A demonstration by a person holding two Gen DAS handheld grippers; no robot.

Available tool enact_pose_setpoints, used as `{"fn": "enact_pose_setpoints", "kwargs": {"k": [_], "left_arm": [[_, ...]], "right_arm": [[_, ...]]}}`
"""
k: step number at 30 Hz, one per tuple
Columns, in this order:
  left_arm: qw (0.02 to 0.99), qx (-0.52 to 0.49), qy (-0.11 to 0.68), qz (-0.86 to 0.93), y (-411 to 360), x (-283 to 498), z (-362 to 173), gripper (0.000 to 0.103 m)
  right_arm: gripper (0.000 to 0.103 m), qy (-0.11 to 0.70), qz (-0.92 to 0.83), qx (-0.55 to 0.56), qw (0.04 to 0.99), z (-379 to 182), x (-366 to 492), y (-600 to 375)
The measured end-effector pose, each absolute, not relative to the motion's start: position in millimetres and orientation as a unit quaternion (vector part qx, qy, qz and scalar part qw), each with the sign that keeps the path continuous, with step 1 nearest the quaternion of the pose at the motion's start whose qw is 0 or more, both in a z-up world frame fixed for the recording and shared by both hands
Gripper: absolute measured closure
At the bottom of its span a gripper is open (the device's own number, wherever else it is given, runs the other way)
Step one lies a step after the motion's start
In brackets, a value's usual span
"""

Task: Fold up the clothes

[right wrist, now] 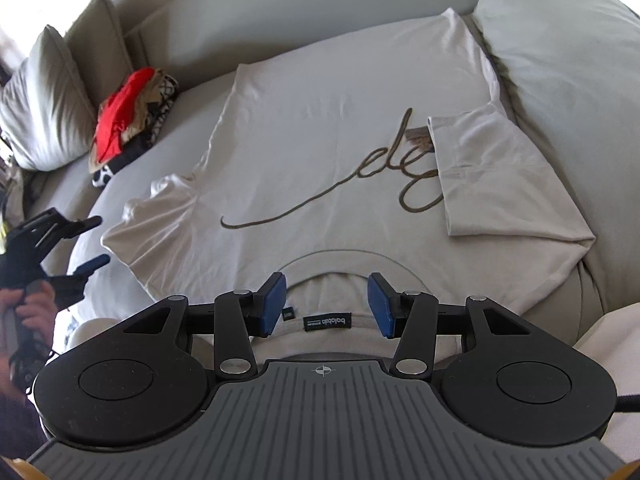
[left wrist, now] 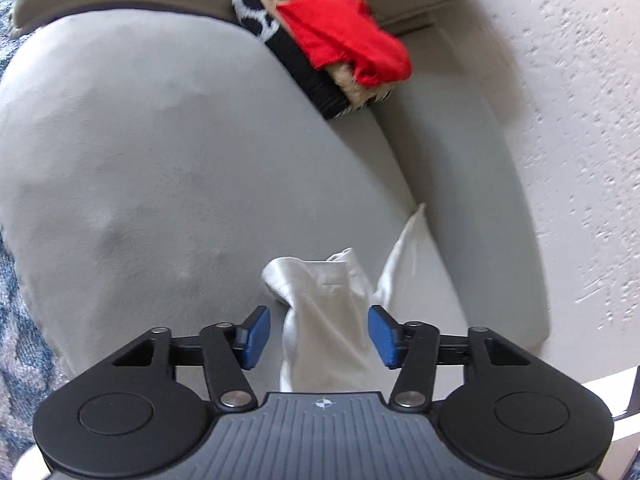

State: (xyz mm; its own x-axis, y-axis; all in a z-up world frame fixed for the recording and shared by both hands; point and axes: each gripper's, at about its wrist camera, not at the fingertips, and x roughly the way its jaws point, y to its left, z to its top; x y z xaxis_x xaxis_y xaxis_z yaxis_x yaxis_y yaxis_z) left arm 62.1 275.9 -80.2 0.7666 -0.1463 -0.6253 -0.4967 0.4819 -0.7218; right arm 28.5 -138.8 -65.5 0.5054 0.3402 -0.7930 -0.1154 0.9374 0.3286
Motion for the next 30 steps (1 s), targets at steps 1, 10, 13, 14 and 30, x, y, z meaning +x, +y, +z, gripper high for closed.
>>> {"fn": "enact_pose_setpoints", "kwargs": {"k": [1, 10, 13, 14, 30], "left_arm": [[0.797, -0.494, 0.327, 0.112, 275.6, 65.6, -83.4, 0.06], [0.788, -0.491, 0.342, 0.147, 278.3, 86.7, -101.8, 0.085], [0.795, -0.479, 0.339, 0.153, 277.7, 88.2, -99.4, 0.101], [0.802, -0.468, 0.338, 0.156, 276.2, 88.0, -96.6, 0.101], [0.958, -0.002, 0.285, 0.028, 75.3, 91.3, -23.7, 0.101]], "right_arm": [[0.051, 0.48, 0.131, 0.115, 0.86, -66.3, 28.9, -138.7], [0.051, 0.487, 0.125, 0.114, 0.857, -72.4, 32.2, -142.8], [0.051, 0.489, 0.121, 0.117, 0.856, -76.8, 34.1, -146.9], [0.051, 0.491, 0.119, 0.118, 0.855, -78.9, 34.9, -148.4], [0.051, 0.492, 0.12, 0.174, 0.845, -93.2, 35.9, -180.2]]}}
